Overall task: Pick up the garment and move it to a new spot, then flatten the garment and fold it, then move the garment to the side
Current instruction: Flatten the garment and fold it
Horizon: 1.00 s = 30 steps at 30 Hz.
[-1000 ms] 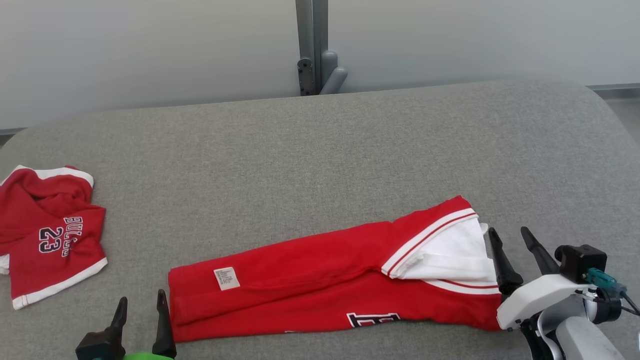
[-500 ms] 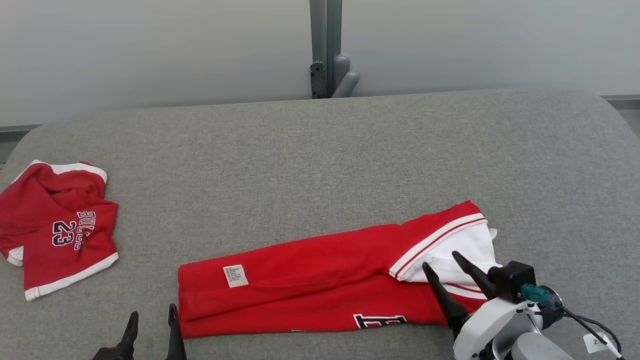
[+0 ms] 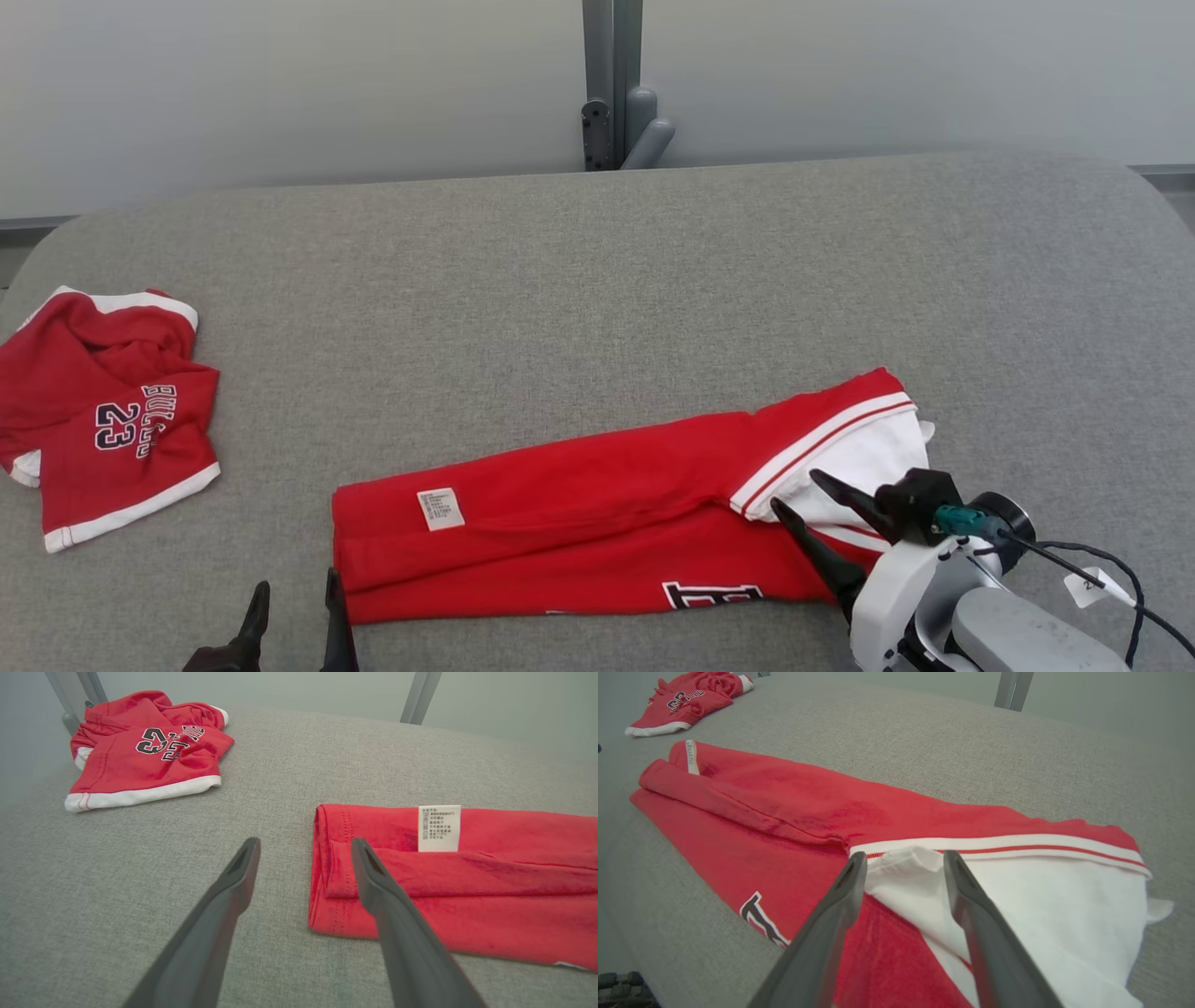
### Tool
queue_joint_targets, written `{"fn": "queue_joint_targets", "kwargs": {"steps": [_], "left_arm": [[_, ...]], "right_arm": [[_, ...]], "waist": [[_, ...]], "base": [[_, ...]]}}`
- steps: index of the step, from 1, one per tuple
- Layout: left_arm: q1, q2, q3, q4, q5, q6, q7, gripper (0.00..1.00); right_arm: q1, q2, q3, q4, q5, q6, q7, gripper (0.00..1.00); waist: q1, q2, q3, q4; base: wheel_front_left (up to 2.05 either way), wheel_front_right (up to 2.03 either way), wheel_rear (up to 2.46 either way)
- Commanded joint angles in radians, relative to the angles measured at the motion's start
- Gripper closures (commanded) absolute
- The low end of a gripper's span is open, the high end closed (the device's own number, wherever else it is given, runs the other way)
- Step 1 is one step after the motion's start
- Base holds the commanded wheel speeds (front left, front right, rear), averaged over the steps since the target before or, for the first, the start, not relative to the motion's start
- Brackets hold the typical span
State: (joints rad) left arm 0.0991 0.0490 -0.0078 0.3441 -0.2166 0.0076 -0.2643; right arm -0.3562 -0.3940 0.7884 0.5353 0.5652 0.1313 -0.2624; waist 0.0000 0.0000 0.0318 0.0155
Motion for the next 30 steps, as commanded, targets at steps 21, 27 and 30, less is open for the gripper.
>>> {"fn": "queue_joint_targets", "kwargs": {"steps": [21,27,30], "left_arm": [[-0.014,0.003,-0.002,-0.001,-0.024,0.007,0.000,0.00],[-0.016,0.003,0.004,-0.002,-0.023,0.003,0.000,0.00],[-0.018,0.003,0.005,0.003,-0.021,0.000,0.000,0.00]], "right_arm": [[-0.030,-0.028,0.086,-0.007,0.141,-0.001,-0.003,1.00],[0.056,-0.029,0.068,-0.080,0.130,-0.001,-0.003,1.00],[0.085,-0.023,0.067,-0.082,0.144,-0.001,-0.003,0.57]], "waist": [[0.0000,0.0000,0.015,-0.009],[0.0000,0.0000,0.009,-0.039],[0.0000,0.0000,0.009,-0.050]], "base": [[0.00,0.00,0.00],[0.00,0.00,0.00],[0.00,0.00,0.00]]}}
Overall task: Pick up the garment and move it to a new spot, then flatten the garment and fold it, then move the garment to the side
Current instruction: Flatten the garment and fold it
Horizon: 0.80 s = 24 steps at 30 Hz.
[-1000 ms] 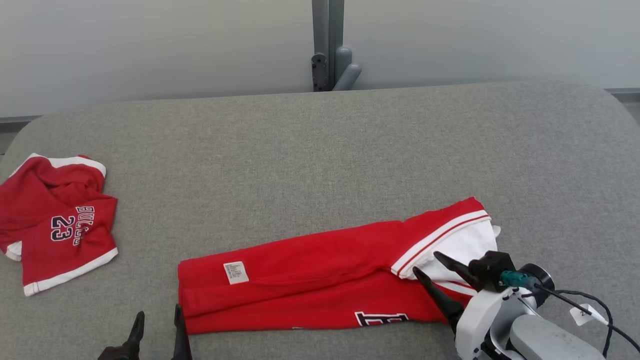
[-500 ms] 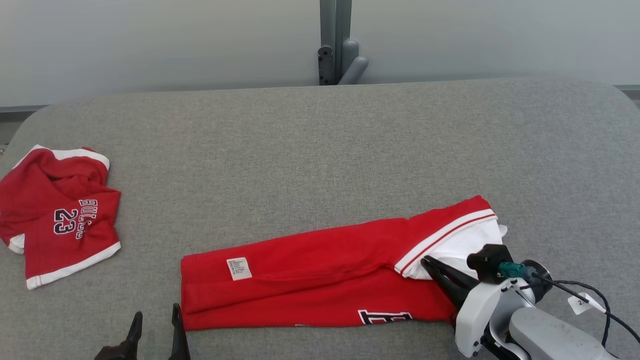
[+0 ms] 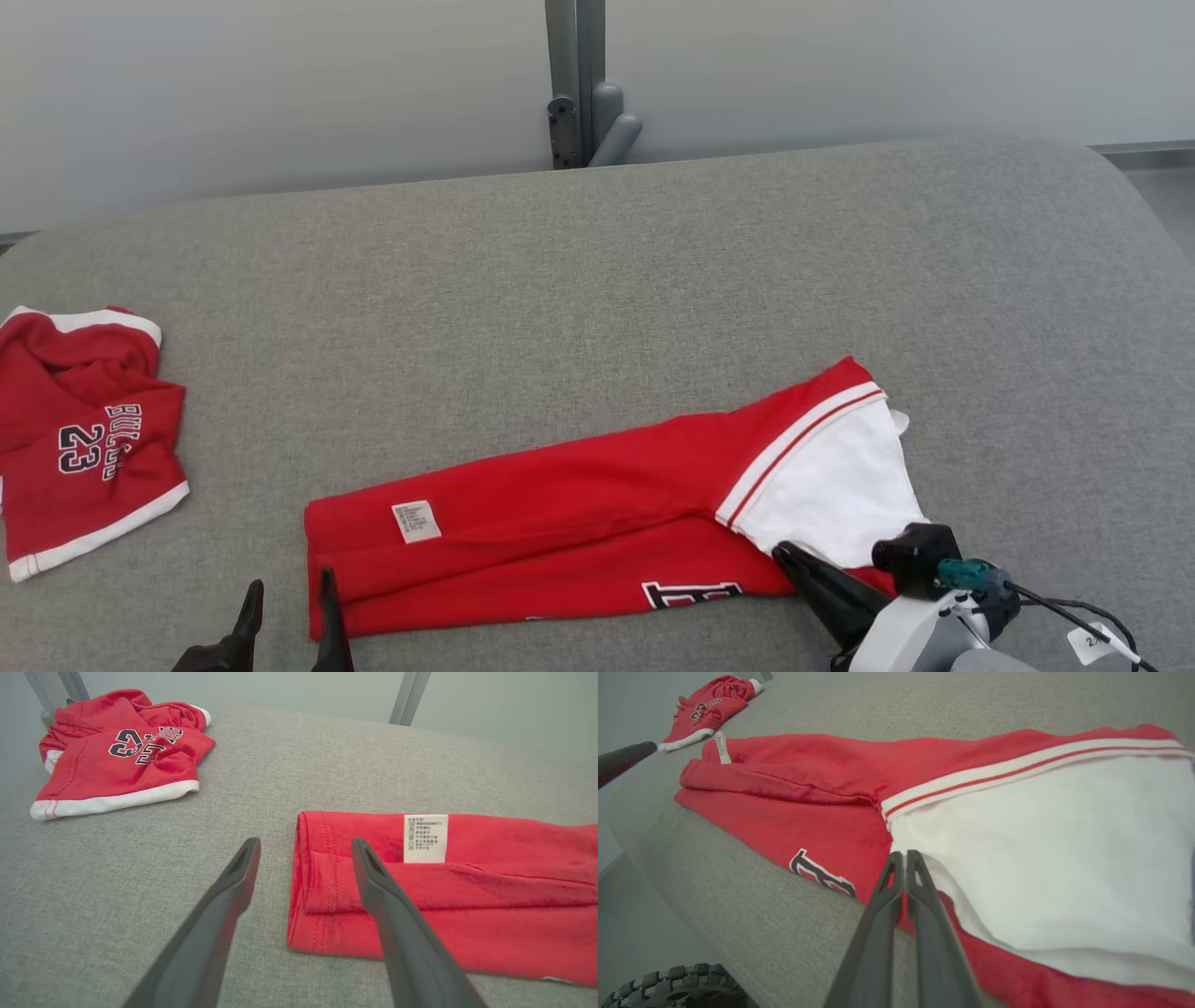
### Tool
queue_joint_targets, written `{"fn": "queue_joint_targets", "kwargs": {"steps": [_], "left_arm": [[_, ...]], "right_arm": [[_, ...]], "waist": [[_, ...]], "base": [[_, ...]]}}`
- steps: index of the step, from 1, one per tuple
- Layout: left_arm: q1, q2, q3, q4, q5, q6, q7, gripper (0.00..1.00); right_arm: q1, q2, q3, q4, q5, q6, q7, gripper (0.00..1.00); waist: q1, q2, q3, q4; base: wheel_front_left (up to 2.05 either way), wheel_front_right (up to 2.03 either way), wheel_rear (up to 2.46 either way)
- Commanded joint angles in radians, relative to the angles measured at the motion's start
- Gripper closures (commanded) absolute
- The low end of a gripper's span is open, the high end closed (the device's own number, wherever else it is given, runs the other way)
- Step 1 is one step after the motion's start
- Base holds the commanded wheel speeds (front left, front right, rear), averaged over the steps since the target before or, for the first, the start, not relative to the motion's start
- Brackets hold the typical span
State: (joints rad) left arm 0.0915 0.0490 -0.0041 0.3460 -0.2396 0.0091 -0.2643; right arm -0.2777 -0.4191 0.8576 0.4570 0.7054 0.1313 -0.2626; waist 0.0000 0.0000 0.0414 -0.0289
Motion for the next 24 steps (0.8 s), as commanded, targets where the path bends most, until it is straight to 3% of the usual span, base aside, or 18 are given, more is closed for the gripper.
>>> {"fn": "queue_joint_targets", "kwargs": {"steps": [1,3,7,12,19,24], "left_arm": [[-0.012,0.003,0.001,0.003,0.002,-0.002,0.000,0.00],[-0.017,0.003,0.003,0.004,0.003,-0.001,0.000,0.00],[-0.023,0.003,0.012,-0.002,0.015,0.009,0.000,0.00],[-0.026,0.003,0.014,-0.009,0.031,0.018,0.000,0.00],[-0.044,0.003,-0.002,-0.023,0.050,0.011,0.000,0.00],[-0.043,0.003,-0.003,-0.024,0.057,0.011,0.000,0.00]], "right_arm": [[0.013,0.005,-0.011,-0.012,0.005,-0.001,-0.003,0.00],[0.033,0.007,-0.040,-0.040,-0.004,-0.001,-0.003,0.00],[0.094,0.003,-0.227,-0.146,-0.088,-0.001,-0.003,0.00],[0.120,0.041,-0.400,-0.143,-0.206,-0.001,-0.003,0.00],[0.080,0.130,-0.585,0.016,-0.355,-0.001,-0.003,0.00],[0.031,0.178,-0.641,0.163,-0.381,-0.001,-0.003,0.00]], "waist": [[0.0000,0.0000,0.001,-0.009],[0.0000,0.0000,0.004,-0.014],[0.0000,0.0000,0.013,-0.024],[0.0000,0.0000,0.019,-0.022],[0.0000,0.0000,0.038,0.019],[0.0000,0.0000,0.055,0.048]], "base": [[0.00,0.00,0.00],[0.00,0.00,0.00],[0.00,0.00,0.00],[0.00,0.00,0.00],[0.00,0.00,0.00],[0.00,0.00,0.00]]}}
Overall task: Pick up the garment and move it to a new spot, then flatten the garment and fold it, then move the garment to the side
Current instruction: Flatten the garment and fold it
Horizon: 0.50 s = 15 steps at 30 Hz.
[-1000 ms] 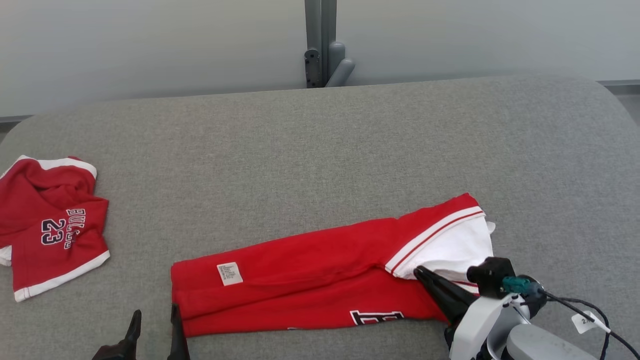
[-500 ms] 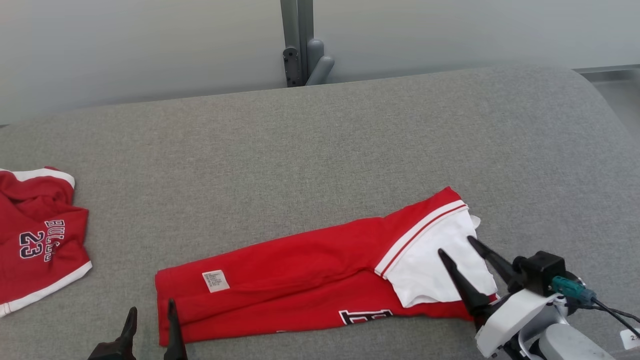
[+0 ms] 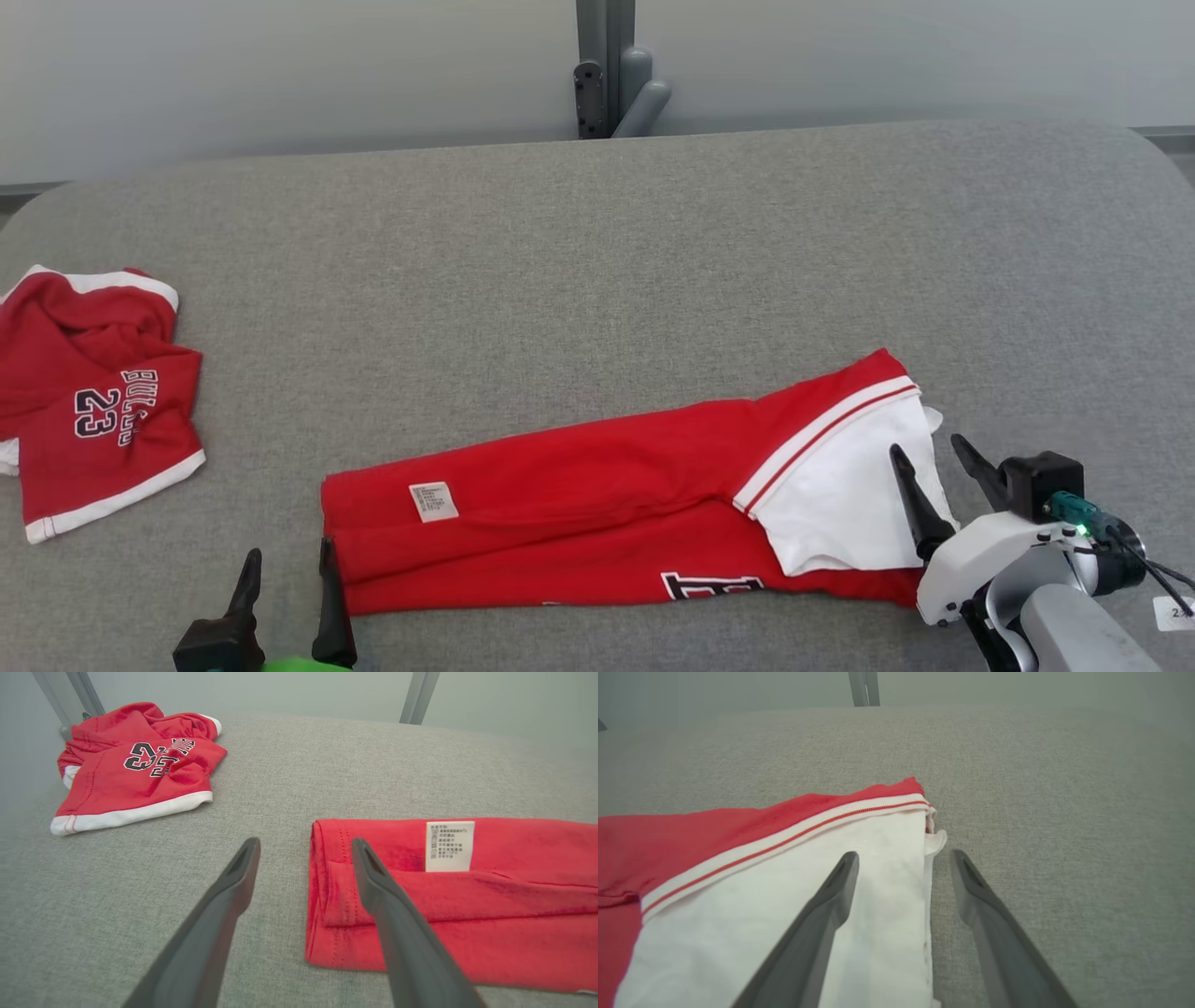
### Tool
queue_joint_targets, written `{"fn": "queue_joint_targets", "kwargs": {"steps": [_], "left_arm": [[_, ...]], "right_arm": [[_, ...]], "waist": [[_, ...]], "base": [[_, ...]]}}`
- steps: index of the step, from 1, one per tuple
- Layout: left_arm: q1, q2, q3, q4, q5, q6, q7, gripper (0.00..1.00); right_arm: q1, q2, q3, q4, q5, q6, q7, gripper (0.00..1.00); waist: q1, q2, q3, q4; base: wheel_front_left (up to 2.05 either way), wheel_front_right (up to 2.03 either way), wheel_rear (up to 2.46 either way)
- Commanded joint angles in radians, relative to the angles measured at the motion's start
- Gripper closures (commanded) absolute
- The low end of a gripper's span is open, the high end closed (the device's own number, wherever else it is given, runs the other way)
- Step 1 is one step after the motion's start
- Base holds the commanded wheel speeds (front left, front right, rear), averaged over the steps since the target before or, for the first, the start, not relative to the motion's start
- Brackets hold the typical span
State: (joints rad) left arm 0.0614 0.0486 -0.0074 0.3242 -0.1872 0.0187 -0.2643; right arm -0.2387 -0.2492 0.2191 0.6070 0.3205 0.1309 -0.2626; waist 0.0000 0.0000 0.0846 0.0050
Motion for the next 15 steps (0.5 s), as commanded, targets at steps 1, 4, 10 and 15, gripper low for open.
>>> {"fn": "queue_joint_targets", "kwargs": {"steps": [1,4,10,15], "left_arm": [[-0.014,0.004,0.000,-0.002,0.004,0.001,0.000,0.00],[-0.024,0.004,0.000,0.002,0.007,-0.002,0.000,0.00],[-0.034,0.004,-0.004,0.003,0.006,-0.005,0.000,0.00],[-0.033,0.004,-0.003,0.001,0.004,-0.004,0.000,0.00]], "right_arm": [[-0.024,0.014,-0.011,0.040,0.007,0.000,-0.003,0.00],[-0.053,0.034,-0.021,0.145,0.030,0.000,-0.002,0.00],[-0.087,0.064,-0.002,0.314,0.082,-0.001,0.006,0.00],[-0.100,0.071,0.067,0.335,0.150,0.001,0.009,1.00]], "waist": [[0.0000,0.0000,0.015,0.019],[0.0000,0.0000,0.025,0.031],[0.0000,0.0000,0.041,0.046],[0.0000,0.0000,0.045,0.043]], "base": [[0.00,0.00,0.00],[0.00,0.00,0.00],[0.00,0.00,0.00],[0.00,0.00,0.00]]}}
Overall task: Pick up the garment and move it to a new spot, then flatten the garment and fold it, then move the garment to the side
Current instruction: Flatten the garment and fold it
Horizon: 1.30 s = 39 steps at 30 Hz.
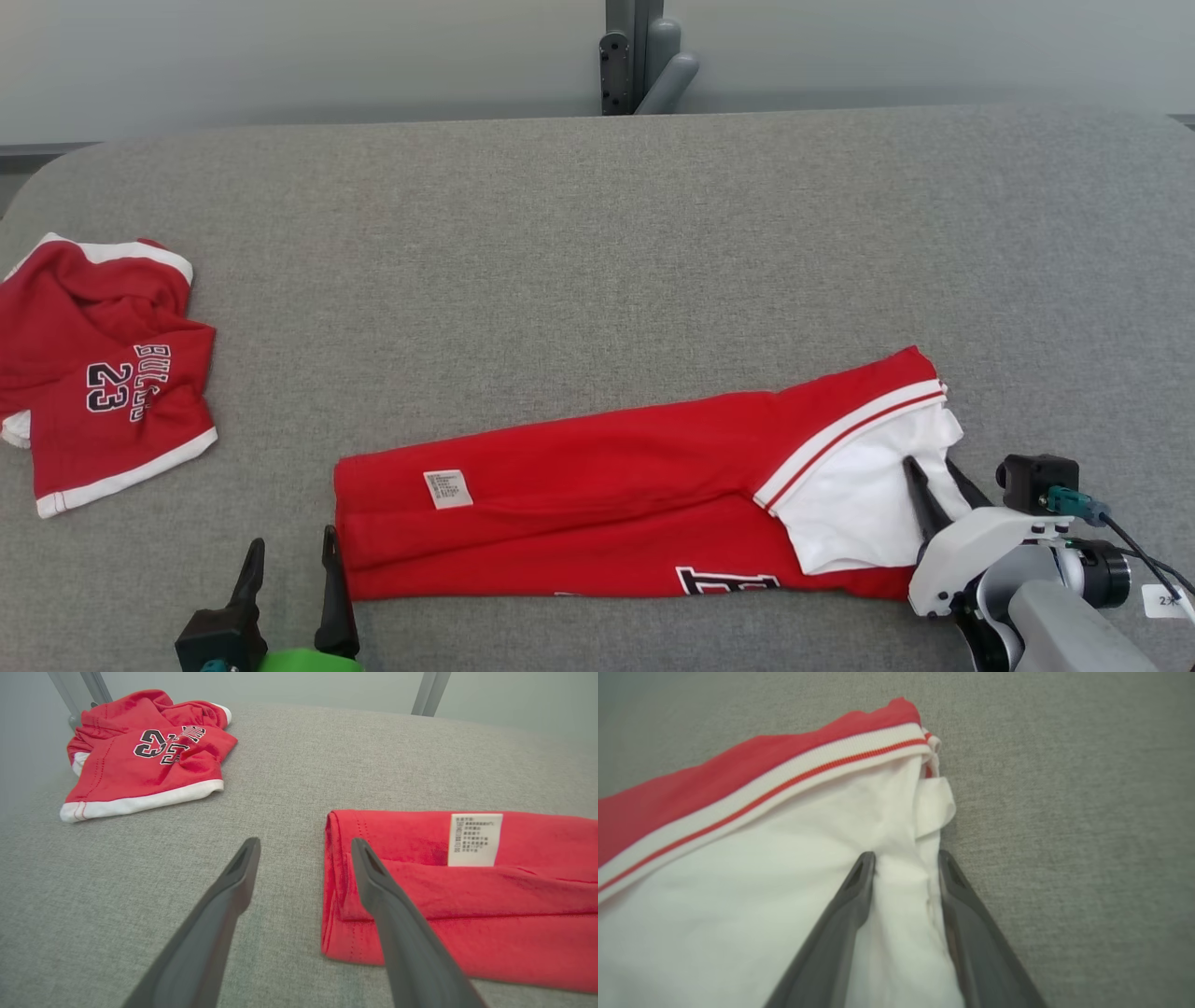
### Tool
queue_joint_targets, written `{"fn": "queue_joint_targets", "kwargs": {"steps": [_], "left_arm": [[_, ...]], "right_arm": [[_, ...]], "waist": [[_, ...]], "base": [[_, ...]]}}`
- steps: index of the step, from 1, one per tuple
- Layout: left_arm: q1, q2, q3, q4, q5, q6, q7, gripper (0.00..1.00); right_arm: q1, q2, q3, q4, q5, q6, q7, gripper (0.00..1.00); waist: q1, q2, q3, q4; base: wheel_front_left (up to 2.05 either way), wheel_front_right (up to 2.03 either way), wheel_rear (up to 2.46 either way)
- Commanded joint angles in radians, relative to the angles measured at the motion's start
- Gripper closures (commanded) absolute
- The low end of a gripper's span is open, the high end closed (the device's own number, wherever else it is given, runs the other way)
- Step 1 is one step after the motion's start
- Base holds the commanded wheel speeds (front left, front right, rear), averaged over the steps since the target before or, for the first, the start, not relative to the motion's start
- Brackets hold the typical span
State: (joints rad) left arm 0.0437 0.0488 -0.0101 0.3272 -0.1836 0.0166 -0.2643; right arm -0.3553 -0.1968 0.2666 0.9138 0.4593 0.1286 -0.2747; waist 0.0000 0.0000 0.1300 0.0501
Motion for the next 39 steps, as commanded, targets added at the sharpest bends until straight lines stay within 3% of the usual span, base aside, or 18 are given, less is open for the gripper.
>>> {"fn": "queue_joint_targets", "kwargs": {"steps": [1,4,10,15,20,26,30,39], "left_arm": [[-0.015,0.004,0.000,-0.002,0.001,-0.003,0.000,0.00],[-0.021,0.003,0.000,-0.003,0.003,-0.005,0.000,0.00],[-0.028,0.004,-0.006,0.013,0.003,-0.012,0.000,0.00],[-0.012,0.004,-0.004,0.020,-0.003,-0.012,0.000,0.00],[0.006,0.004,-0.003,0.031,-0.013,-0.013,0.000,0.00],[-0.005,0.004,-0.018,0.033,-0.020,-0.014,0.000,0.00],[-0.023,0.004,-0.043,0.037,-0.013,-0.022,0.000,0.00],[-0.040,0.004,-0.096,0.055,-0.006,-0.034,0.000,0.00]], "right_arm": [[0.012,0.005,0.013,0.030,0.025,0.002,0.021,1.00],[-0.015,-0.060,-0.087,-0.002,0.032,-0.002,0.012,1.00],[-0.001,-0.069,-0.292,-0.052,-0.060,0.001,0.011,1.00],[0.024,-0.030,-0.311,-0.129,-0.106,0.001,0.011,1.00],[0.066,0.004,-0.153,-0.264,-0.042,0.002,0.011,1.00],[0.099,-0.014,0.163,-0.434,0.152,0.002,0.050,1.00],[0.060,-0.007,0.343,-0.512,0.256,0.002,0.088,1.00],[-0.071,0.091,0.569,-0.421,0.320,0.002,0.097,1.00]], "waist": [[0.0000,0.0000,0.001,-0.003],[0.0000,0.0000,0.005,-0.008],[0.0000,0.0000,0.002,-0.014],[0.0000,0.0000,-0.014,-0.029],[0.0000,0.0000,-0.041,-0.058],[0.0000,0.0000,-0.058,-0.068],[0.0000,0.0000,-0.054,-0.040],[0.0000,0.0000,-0.047,0.085]], "base": [[0.00,0.00,0.00],[0.00,0.00,0.00],[0.00,0.00,0.00],[0.00,0.00,0.00],[0.00,0.00,0.00],[0.00,0.00,0.00],[0.00,0.00,0.00],[0.00,0.00,0.00]]}}
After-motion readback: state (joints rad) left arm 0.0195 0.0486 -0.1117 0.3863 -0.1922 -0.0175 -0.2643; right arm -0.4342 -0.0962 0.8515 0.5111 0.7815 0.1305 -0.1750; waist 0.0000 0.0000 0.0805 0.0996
